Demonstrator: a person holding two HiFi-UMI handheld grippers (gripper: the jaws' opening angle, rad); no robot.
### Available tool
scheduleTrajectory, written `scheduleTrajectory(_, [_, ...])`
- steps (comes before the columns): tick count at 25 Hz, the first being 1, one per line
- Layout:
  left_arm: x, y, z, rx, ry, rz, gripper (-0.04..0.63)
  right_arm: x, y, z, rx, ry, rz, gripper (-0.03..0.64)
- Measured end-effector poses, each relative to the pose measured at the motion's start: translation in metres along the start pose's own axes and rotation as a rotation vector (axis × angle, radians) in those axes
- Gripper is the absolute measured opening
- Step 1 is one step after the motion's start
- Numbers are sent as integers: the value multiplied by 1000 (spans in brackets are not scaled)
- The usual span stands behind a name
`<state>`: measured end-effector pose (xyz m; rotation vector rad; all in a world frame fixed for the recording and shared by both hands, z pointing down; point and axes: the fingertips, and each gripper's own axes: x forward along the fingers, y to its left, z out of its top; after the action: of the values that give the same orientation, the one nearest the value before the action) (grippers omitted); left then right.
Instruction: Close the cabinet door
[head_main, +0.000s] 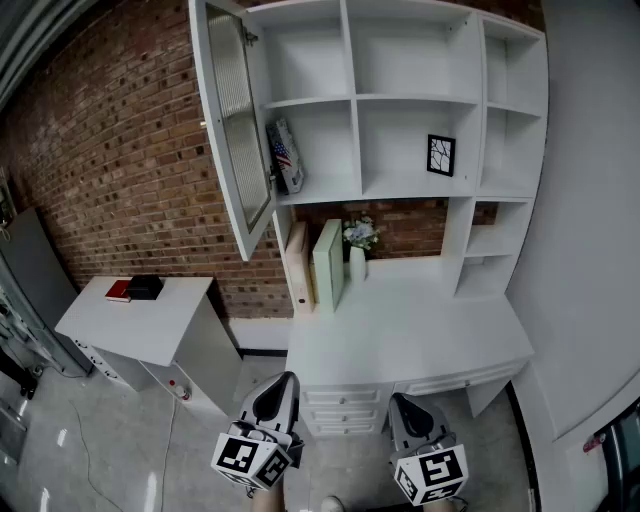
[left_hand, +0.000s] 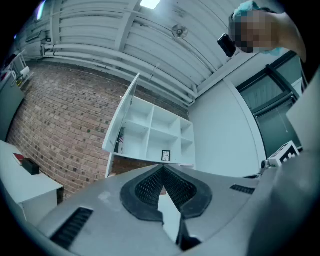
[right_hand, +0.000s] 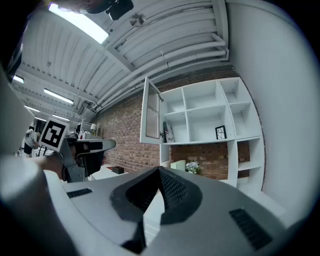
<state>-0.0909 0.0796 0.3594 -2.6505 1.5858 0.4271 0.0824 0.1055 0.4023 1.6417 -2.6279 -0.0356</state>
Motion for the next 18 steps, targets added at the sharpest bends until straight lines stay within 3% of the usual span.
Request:
scheduleTrajectory(11, [-25, 16, 5, 73, 26, 79, 9, 1, 27, -5, 60, 6, 82, 0])
scheduleTrajectory(18, [-24, 24, 13, 13, -11, 88, 9, 1, 29, 13, 140, -102, 164, 0])
